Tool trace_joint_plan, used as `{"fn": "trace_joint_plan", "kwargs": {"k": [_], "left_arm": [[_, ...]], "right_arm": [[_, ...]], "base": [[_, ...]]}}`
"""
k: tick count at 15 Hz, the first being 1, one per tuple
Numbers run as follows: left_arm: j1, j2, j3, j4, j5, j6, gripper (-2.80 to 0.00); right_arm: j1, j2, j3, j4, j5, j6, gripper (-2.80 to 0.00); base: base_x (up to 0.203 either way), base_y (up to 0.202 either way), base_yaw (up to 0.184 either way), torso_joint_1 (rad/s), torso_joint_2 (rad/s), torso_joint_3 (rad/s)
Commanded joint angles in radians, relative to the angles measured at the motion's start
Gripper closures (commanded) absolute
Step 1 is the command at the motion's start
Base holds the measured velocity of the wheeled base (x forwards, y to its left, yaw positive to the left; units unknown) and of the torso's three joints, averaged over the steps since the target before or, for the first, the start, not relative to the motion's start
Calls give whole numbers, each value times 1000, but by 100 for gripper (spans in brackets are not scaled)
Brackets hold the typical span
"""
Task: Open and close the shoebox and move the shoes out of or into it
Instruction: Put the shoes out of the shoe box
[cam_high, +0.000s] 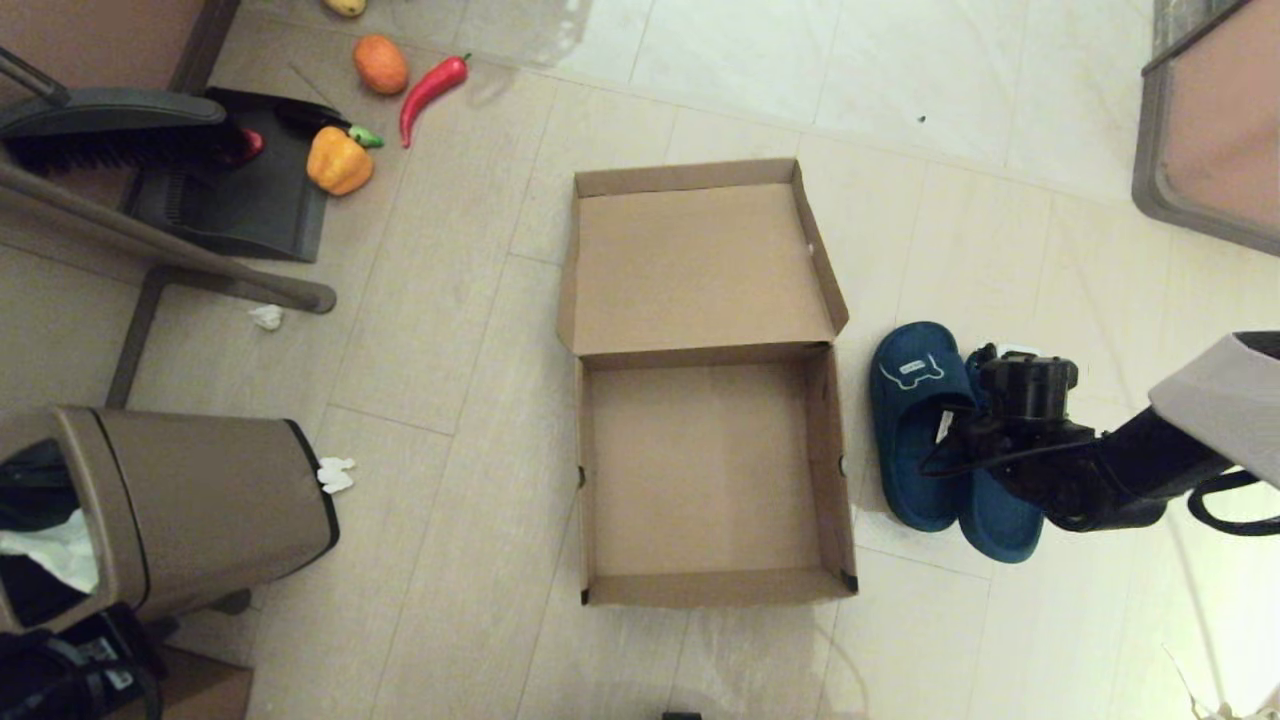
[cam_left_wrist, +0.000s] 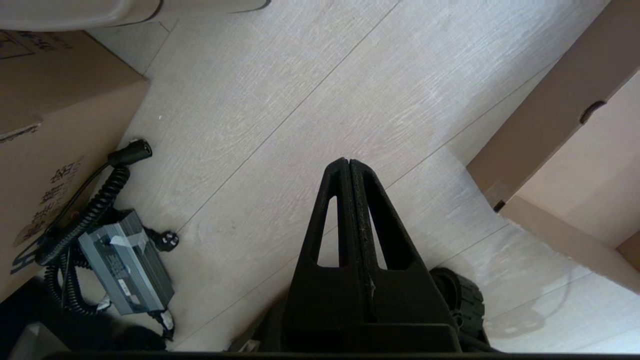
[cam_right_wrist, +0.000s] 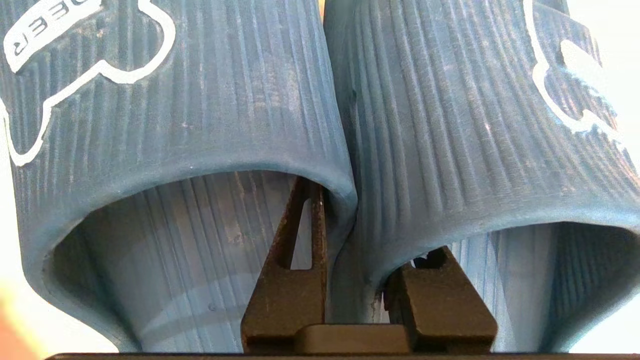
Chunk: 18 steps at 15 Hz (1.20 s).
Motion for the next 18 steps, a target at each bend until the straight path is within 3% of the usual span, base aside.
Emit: {"fn": "trace_joint_plan", "kwargs": {"k": [1,2,5,11,18], "left_arm": [[0,-5,1,-1,3,-3,0],[0,-8,6,1,3,-3,0],[0,-11,7,4,1,-3,0],[0,-23,8,6,3,-16,0],[0,-60,31,7,8,-16,0]], "right_arm": [[-5,124,-82,-6,-1,-15,0],[-5,142,-120,-4,3,-33,-280],[-1,119,-109,9,19,-43,-280],[-3,38,72,22,41,-42,-280],[-3,-74,144,8,63,-31,-280]], "base": [[0,0,0,0,0,0],[0,0,0,0,0,0],[0,0,0,0,0,0],[0,0,0,0,0,0],[0,0,0,0,0,0]]}}
